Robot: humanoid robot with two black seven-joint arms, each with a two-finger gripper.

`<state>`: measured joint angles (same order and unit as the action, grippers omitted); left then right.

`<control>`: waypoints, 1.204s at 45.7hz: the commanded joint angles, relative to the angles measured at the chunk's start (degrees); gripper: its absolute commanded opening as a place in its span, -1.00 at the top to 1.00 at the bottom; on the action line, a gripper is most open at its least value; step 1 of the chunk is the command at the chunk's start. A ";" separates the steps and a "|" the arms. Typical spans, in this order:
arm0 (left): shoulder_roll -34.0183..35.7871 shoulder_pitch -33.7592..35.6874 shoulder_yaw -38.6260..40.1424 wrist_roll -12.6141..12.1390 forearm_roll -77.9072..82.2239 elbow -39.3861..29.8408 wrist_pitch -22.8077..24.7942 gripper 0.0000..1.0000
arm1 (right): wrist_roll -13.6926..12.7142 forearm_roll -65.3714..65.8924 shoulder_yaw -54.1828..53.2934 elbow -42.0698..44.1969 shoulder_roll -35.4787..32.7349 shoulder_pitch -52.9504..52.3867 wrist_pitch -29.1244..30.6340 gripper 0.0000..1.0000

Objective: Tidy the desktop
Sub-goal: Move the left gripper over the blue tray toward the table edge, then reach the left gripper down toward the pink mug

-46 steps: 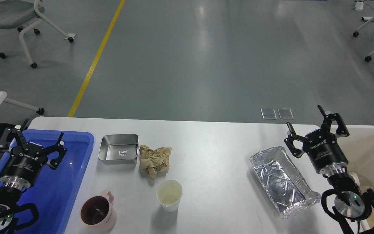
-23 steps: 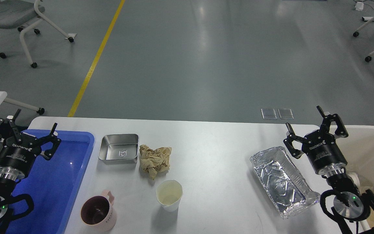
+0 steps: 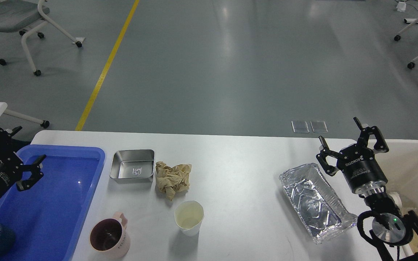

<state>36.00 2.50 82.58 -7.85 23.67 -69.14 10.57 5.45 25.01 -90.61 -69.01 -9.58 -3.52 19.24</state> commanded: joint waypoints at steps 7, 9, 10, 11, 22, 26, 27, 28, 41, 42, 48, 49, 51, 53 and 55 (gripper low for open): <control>6.88 -1.35 -1.20 0.29 7.09 -9.60 -2.57 -0.97 | 0.00 0.04 0.08 0.11 -0.09 -0.53 0.00 -1.00; 8.02 -2.14 -1.28 0.38 7.44 -12.41 -3.36 -0.97 | 0.00 0.04 0.08 0.11 -0.09 -0.61 0.00 -1.00; 8.55 -2.58 -1.29 0.38 7.53 -13.64 -3.63 -0.97 | 0.00 0.04 0.08 0.11 -0.09 -0.62 0.00 -1.00; 8.99 -3.02 -1.29 0.29 7.53 -14.61 -3.80 -0.97 | 0.00 0.04 0.17 0.11 -0.09 -0.62 0.00 -1.00; 19.71 -7.86 -3.48 0.20 8.41 -18.58 -3.10 -0.97 | 0.00 0.04 0.17 0.28 -0.61 -0.44 0.00 -1.00; 22.35 -9.26 -3.66 0.29 9.20 -18.49 -3.19 -0.97 | 0.00 0.04 0.17 0.28 -0.44 -0.35 0.00 -1.00; 23.05 -9.61 -3.66 0.29 9.63 -18.49 -3.28 -0.97 | 0.00 0.04 0.17 0.28 -0.44 -0.26 0.00 -1.00; 23.75 -9.97 -3.66 0.29 9.99 -18.58 -3.28 -0.97 | 0.00 0.04 0.26 0.28 -0.44 -0.26 0.00 -1.00; 28.77 -13.13 -2.69 0.99 10.43 -18.66 4.01 -0.97 | 0.00 0.04 0.26 0.28 -0.61 0.09 0.09 -1.00; 28.77 -13.13 -2.52 1.34 10.52 -18.49 4.98 -0.97 | 0.00 0.04 0.35 0.28 -0.61 0.09 0.09 -1.00; 28.60 -13.13 -0.85 5.29 14.81 -18.40 6.74 -0.97 | 0.00 0.04 0.44 0.28 -0.70 0.00 0.09 -1.00; 28.60 -13.22 -0.67 5.82 15.61 -18.40 6.92 -0.97 | 0.00 0.04 0.44 0.28 -0.70 0.09 0.09 -1.00; 28.51 -13.22 -0.67 6.70 16.93 -18.40 7.01 -0.97 | 0.00 0.04 0.44 0.28 -0.70 0.09 0.09 -1.00; 28.77 -13.57 -0.67 8.01 17.63 -18.40 7.44 -0.97 | 0.00 0.04 0.44 0.37 -0.70 0.26 0.09 -1.00; 29.21 -14.18 -0.58 8.81 17.72 -18.40 7.88 -0.97 | 0.00 0.04 0.52 0.37 -0.70 0.26 0.09 -1.00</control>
<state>64.66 -10.79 81.81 -1.27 40.17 -87.55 17.57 5.45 25.05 -90.17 -68.69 -10.28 -3.43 19.34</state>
